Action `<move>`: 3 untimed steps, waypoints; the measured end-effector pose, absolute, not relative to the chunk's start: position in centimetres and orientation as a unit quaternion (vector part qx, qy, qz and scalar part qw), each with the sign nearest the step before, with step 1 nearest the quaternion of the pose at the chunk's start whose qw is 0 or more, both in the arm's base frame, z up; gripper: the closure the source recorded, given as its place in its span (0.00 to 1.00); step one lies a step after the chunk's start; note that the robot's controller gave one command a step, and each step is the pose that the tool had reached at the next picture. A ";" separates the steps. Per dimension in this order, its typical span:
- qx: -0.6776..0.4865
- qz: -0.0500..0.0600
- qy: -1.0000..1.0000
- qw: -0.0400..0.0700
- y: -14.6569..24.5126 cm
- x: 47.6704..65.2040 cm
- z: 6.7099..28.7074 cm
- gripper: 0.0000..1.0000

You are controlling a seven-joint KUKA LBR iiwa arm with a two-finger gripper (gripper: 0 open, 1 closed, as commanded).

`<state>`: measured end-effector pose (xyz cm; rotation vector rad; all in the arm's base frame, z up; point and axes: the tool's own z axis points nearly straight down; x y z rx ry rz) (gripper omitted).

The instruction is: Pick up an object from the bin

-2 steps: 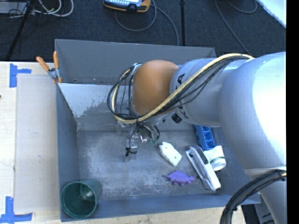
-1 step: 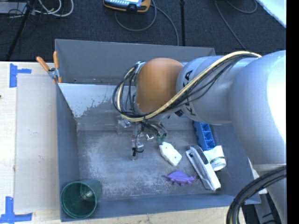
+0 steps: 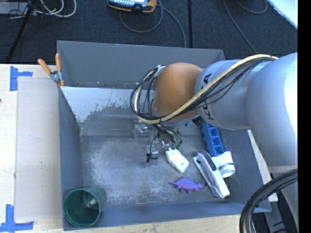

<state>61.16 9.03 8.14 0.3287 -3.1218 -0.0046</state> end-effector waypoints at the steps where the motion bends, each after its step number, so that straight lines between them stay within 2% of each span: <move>1: 0.046 -0.001 -0.999 0.002 6.9 60.9 7.5 0.00; 2: 0.134 -0.001 -0.991 0.002 4.5 60.3 7.8 0.00; 3: 0.062 -0.001 -0.998 0.003 0.6 59.6 7.3 0.00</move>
Offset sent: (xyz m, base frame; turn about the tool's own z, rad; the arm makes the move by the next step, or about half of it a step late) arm -0.0156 -0.0740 0.0017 0.1015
